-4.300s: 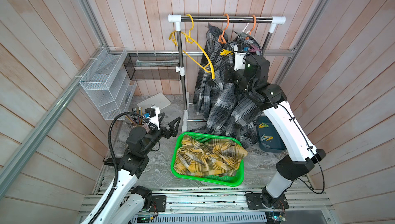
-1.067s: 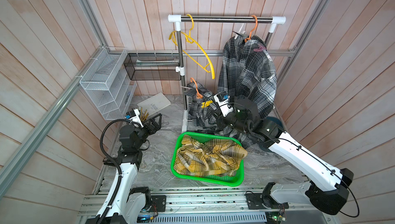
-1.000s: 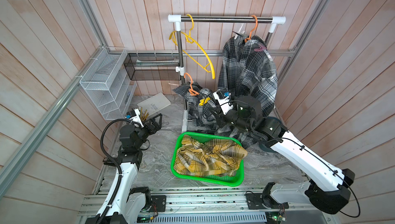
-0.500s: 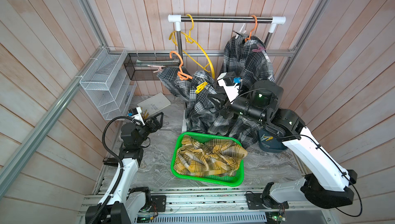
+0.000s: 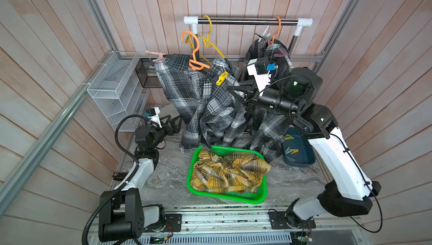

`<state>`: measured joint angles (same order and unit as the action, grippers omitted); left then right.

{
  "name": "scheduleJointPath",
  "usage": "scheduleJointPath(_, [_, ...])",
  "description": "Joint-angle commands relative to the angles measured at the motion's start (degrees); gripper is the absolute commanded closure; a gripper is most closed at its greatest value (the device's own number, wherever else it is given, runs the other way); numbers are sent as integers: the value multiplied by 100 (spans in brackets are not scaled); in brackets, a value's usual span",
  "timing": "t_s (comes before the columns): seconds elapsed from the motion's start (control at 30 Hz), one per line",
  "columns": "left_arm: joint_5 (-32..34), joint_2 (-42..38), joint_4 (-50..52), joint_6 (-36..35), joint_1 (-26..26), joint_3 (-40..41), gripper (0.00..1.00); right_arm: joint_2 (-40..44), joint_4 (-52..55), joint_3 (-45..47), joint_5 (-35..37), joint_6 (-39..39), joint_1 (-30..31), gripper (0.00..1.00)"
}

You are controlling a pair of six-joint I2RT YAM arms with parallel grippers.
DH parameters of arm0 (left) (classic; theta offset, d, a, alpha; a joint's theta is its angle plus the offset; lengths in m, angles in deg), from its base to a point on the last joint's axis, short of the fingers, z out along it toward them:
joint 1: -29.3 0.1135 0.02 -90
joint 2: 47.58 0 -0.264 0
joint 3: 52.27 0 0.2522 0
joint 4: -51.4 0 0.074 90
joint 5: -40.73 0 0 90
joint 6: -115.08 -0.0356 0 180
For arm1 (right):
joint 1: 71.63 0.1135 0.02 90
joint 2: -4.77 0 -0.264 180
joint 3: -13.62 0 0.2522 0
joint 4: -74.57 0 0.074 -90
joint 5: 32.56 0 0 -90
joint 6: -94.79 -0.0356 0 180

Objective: Remove the clothespins securing long-sleeve shirts to the hanger
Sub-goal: Place the long-sleeve shirt at the bin.

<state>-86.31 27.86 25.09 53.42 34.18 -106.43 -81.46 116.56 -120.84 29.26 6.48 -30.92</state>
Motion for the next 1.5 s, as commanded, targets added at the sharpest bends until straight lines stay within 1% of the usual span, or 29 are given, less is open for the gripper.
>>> scheduleJointPath(0.0, [-450,395,-774,-157,30,-309,2,70,-774,-178,-825,-420,-233,100])
scheduleJointPath(0.07, [-624,661,-1044,-26,30,-504,7,57,-851,-116,-914,-464,-272,100])
scheduleJointPath(0.1, [-704,757,-1155,35,37,-603,12,47,-869,-99,-937,-476,-278,100])
scheduleJointPath(0.2, [-1012,1019,-1214,190,32,-1012,53,3,-992,-54,-1029,-537,-280,100])
scheduleJointPath(0.23, [-1094,1082,-1246,265,13,-1122,70,-22,-1052,-66,-1056,-568,-291,100])
scheduleJointPath(0.27, [-1137,1110,-1325,334,-4,-1191,84,-62,-1113,-87,-1099,-590,-294,100])
scheduleJointPath(0.3, [-1143,1098,-1374,355,-22,-1223,92,-104,-1152,-121,-1136,-614,-294,100])
scheduleJointPath(0.33, [-1116,1062,-1376,340,-55,-1246,96,-157,-1185,-178,-1154,-641,-294,100])
scheduleJointPath(0.47, [-1002,857,-1150,163,-246,-1306,100,-410,-1192,-527,-1291,-704,-300,100])
scheduleJointPath(0.6, [-1066,704,-838,23,-543,-1488,100,-646,-1288,-931,-1435,-799,-299,100])
scheduleJointPath(0.7, [-1032,507,-688,24,-824,-1592,100,-845,-1327,-1327,-1412,-844,-299,100])
scheduleJointPath(0.83, [-762,191,98,-182,-1226,-1833,100,-1062,-1492,-1752,-1354,-956,-300,100])
scheduleJointPath(0.97, [-350,-210,662,-366,-1641,-1858,100,-1174,-1782,-1952,-1305,-1095,-300,100])
scheduleJointPath(1.07, [-225,-370,933,-369,-1878,-1977,100,-1289,-1934,-2173,-1286,-1207,-300,100])
scheduleJointPath(1.17, [-119,-449,1306,-466,-2157,-2219,100,-1366,-2067,-2365,-1301,-1339,-300,100])
scheduleJointPath(1.27, [62,-503,1639,-595,-2456,-2413,100,-1333,-2310,-2352,-1316,-1495,-299,100])
scheduleJointPath(1.47, [352,-505,1871,-708,-3011,-2523,100,-1293,-2729,-2385,-1389,-1808,-300,100])
